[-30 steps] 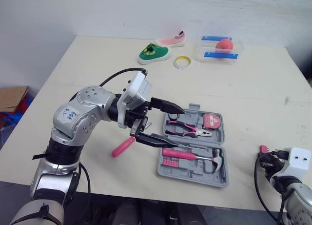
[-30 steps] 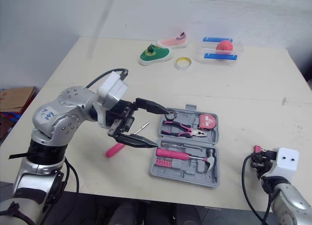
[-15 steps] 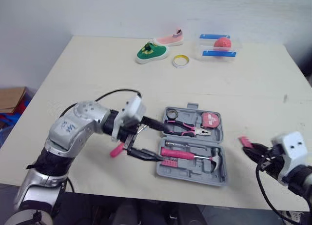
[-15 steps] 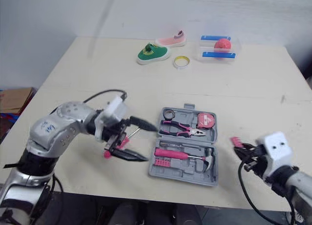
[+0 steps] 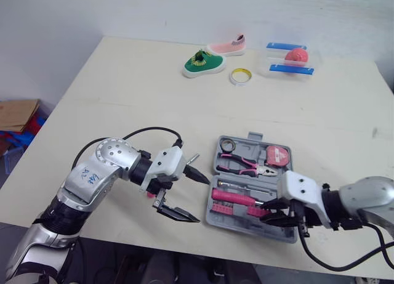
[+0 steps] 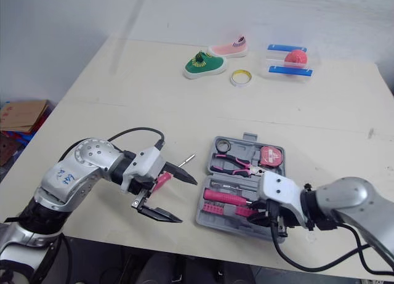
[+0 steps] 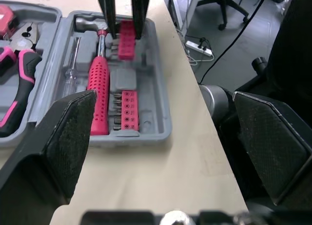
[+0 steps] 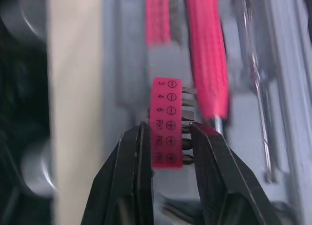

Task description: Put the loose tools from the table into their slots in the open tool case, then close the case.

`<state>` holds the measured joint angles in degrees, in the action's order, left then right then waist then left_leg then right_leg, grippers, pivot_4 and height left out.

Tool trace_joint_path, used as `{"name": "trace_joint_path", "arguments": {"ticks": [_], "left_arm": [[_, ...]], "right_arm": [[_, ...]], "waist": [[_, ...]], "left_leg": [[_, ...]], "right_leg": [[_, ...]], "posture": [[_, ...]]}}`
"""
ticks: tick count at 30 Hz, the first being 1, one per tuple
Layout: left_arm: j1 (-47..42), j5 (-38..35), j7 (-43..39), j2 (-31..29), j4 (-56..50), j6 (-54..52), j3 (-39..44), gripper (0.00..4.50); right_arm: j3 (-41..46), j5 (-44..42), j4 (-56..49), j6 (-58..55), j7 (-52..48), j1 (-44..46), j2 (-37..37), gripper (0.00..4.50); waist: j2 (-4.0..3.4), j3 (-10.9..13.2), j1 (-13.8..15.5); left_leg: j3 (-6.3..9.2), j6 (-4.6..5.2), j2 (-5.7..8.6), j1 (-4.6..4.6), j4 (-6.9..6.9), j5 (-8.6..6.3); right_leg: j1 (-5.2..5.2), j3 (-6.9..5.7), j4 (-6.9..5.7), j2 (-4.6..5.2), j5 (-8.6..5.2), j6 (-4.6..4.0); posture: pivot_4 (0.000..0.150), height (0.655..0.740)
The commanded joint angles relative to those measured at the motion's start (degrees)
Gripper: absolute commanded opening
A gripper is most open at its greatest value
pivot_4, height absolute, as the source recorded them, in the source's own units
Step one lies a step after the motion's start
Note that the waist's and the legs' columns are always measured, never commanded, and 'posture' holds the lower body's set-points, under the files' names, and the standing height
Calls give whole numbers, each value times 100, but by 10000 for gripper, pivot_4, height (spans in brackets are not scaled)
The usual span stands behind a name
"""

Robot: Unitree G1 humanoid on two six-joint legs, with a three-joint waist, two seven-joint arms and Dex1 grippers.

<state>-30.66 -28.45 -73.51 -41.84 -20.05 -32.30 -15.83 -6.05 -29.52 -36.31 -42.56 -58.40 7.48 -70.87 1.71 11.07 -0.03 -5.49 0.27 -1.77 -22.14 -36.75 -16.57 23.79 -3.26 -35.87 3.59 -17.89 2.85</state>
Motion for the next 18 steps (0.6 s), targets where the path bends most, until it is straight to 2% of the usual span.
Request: {"name": "trace_joint_path", "arguments": {"ticks": [1,6,18], "left_arm": [[15,-30,63,-61,-265,28,158,45000],[45,0,132,-51,-263,72,152,45000],[59,33,240,-2,-318,130,84,45000]], "right_arm": [[-282,392,173,331,-436,288,-114,7675],[-540,527,270,432,-800,554,50,7675],[-636,843,154,62,-329,468,353,7675]], "waist": [[-4,2,1],[-4,2,0],[-4,2,1]], "left_leg": [[2,0,-4,-15,-23,-7],[5,9,-5,-13,-53,-14],[8,9,-5,-5,-61,-9]], "right_leg": [[7,-7,-7,0,0,0],[-7,-16,-12,5,5,3],[-10,-16,-31,10,20,-7]], "posture": [[1500,7304],[1500,7304],[1500,7304]]}}
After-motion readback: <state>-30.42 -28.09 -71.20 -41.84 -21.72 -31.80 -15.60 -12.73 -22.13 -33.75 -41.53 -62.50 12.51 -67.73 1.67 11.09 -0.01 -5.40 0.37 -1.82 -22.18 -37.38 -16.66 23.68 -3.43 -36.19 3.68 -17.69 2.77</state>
